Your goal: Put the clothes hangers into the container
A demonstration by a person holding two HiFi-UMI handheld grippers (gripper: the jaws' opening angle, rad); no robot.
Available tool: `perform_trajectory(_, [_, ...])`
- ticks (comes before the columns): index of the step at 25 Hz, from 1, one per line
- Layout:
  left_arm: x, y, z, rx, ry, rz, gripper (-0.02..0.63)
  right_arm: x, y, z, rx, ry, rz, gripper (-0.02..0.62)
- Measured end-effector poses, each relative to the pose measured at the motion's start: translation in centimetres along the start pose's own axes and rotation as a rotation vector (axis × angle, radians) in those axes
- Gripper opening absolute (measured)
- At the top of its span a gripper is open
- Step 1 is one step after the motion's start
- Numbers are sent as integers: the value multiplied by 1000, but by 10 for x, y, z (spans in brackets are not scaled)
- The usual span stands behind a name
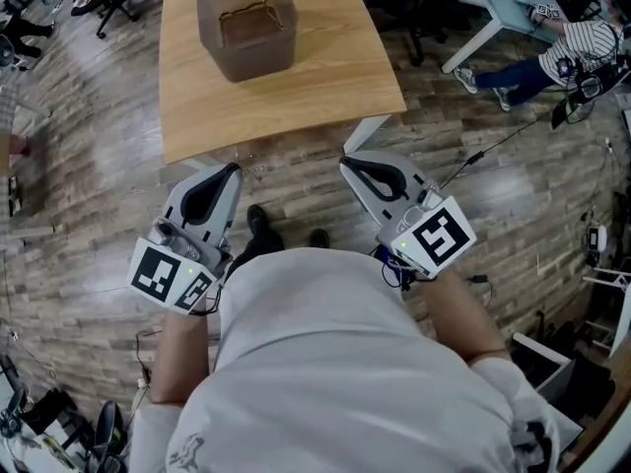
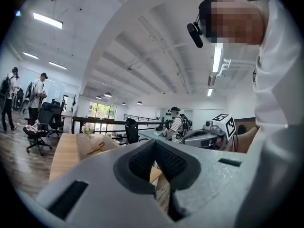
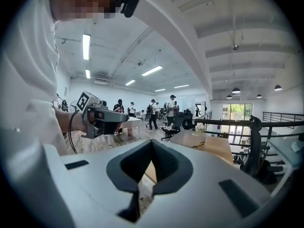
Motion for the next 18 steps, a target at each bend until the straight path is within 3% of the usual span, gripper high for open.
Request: perform_trajectory(18, [21,-53,-11,-54,1,-17,6,19,24,-42,-18,-24,3,5])
Point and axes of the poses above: the fingertips, and each gripper's own axes: z forward along the fingers, y to its left, x out of its underside, the point moved 8 cm from there along -z, backward along the fingers, and after that the axes turned 4 degrees about x, right-handed, at the moved point
